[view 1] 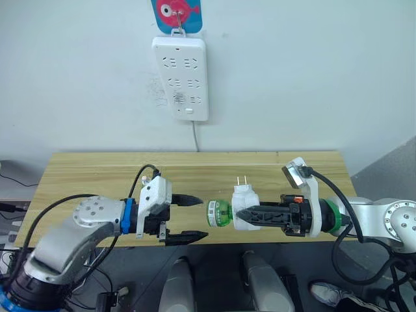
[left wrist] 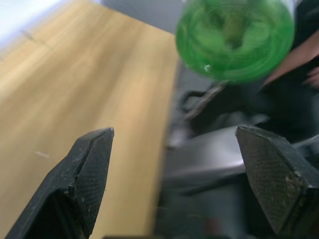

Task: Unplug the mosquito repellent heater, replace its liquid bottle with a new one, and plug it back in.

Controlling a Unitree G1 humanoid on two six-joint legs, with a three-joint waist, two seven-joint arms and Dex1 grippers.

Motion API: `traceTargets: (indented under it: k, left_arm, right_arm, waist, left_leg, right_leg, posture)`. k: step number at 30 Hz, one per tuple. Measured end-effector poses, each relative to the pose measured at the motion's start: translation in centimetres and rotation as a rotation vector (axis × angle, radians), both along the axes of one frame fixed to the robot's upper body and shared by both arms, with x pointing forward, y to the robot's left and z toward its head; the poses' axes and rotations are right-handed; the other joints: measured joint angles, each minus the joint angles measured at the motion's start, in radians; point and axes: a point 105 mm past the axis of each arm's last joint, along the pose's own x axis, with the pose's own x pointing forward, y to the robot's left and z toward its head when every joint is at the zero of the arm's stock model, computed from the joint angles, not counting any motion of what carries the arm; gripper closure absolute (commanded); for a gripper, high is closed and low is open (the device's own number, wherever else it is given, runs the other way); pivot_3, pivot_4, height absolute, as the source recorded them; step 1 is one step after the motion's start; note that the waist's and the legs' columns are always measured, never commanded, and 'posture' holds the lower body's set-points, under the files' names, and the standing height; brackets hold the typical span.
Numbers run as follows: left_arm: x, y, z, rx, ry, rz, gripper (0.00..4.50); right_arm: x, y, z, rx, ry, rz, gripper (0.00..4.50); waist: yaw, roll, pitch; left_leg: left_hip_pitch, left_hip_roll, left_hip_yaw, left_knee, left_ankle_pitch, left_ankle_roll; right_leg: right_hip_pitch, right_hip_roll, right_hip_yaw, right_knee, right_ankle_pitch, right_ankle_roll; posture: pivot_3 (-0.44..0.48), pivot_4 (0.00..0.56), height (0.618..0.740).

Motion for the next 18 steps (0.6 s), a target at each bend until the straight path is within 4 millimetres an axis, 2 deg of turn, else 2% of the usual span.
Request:
traceTargets:
  k: [3,4,7,12,18]
  left_arm:
    - [0.1,-0.3,-0.1,-0.042,-0.187,-0.002,0.32]
    - [-0.3,-0.5,0.3,-0.075,-0.305,-0.016,0.32]
    - [-1.5,-0.8,1.1,-0.129,-0.469,-0.044,0.32]
    - [-2.3,-1.5,1.6,-0.177,-0.567,-0.080,0.32]
    - [-2.0,-2.8,2.0,-0.207,-0.608,-0.124,0.32]
  right_arm:
    - [0.0,0.0,0.0,0.000,0.000,0.000,1.49]
    - [0.0,0.0,0.0,0.000,0.000,-0.001,1.49]
    - [0.0,0.0,0.0,0.000,0.000,-0.001,1.49]
    - [0.0,0.0,0.0,0.001,0.000,-0.001,1.49]
    - [0.0,0.1,0.0,0.003,0.000,0.001,1.49]
  waist:
    - [0.000,0.000,0.000]
    - [0.001,0.000,0.000]
    - [0.000,0.000,0.000]
    - [-0.001,0.000,0.000]
    - [-0.003,0.000,0.000]
  left_leg:
    - [0.000,0.000,0.000,0.000,0.000,0.000]
    - [0.000,0.000,0.001,0.000,0.000,0.000]
    - [0.000,0.000,0.001,0.000,0.000,0.000]
    - [0.000,0.000,0.001,0.001,0.000,0.000]
    - [0.000,-0.001,0.003,0.001,0.000,0.000]
  right_leg:
    - [0.000,0.000,0.000,0.000,0.000,0.000]
    - [0.000,0.000,0.001,0.000,0.000,0.000]
    - [0.000,0.000,0.001,0.000,0.000,0.000]
    - [0.000,0.000,0.002,0.000,0.000,0.000]
    - [0.000,0.000,0.004,0.000,0.001,0.001]
  posture:
    - [-0.153,0.303,0.740]
    - [-0.158,0.304,0.740]
    - [-0.156,0.302,0.740]
    - [-0.163,0.299,0.740]
    - [-0.171,0.297,0.740]
